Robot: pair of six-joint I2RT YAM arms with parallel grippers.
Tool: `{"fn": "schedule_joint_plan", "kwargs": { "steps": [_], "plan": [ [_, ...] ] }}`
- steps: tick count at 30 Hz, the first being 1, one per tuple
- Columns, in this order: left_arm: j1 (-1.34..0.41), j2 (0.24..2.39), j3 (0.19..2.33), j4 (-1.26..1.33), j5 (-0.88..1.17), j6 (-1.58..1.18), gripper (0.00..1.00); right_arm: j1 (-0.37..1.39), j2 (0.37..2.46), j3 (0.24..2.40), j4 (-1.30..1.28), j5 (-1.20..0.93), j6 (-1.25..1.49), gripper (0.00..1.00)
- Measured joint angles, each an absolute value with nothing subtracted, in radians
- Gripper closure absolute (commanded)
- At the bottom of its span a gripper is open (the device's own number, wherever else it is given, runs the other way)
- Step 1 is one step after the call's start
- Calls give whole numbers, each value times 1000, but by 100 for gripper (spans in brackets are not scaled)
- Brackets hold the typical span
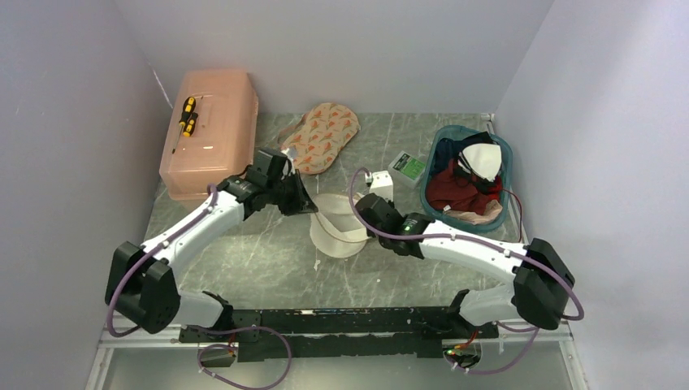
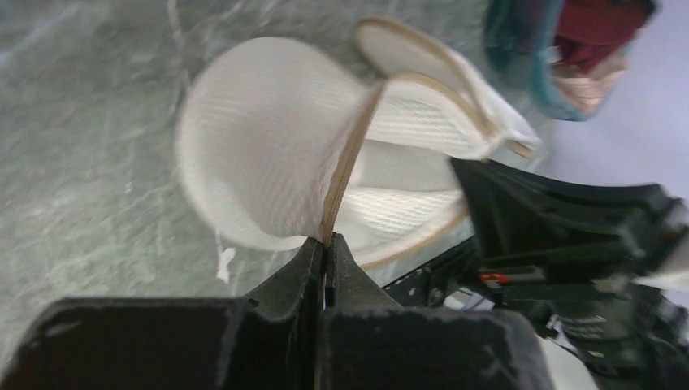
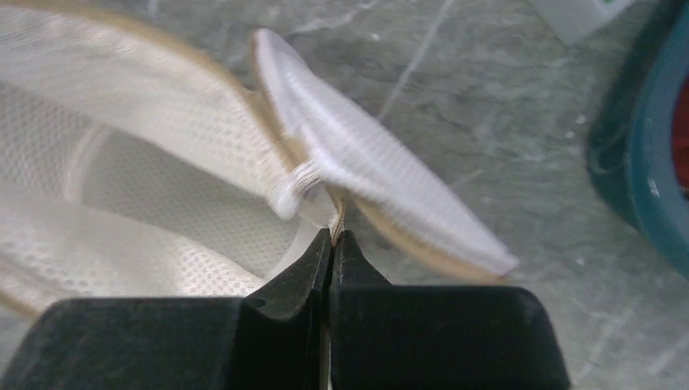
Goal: Unzip the laundry bag and remove the bra
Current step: Adjust the laundry bag at the center of the board.
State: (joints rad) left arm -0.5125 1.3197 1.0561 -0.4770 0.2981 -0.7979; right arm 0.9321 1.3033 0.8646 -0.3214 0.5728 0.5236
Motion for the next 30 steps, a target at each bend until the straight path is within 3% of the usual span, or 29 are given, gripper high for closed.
{"fn": "schedule_joint_plan", "kwargs": {
  "steps": [9, 15, 18, 22, 24, 30],
  "plan": [
    [-512, 1269, 1102, -501, 239, -743, 97, 933, 1175, 850, -278, 670, 442, 100],
    [-512, 1271, 883, -379, 273, -782, 97, 933, 1187, 729, -185, 593, 516, 99],
    [-512, 1317, 756, -380, 298, -814, 97, 933, 1195, 616, -184, 527, 576, 83],
    [-512, 1312, 719, -384, 308, -831, 97, 930, 1190, 558, -183, 457, 640, 39],
    [-512, 1298, 726, -382, 310, -832, 97, 926, 1173, 555, -174, 430, 665, 29],
    [-512, 1267, 751, -379, 310, -832, 97, 810, 1047, 498, -89, 263, 736, 15]
  ]
}}
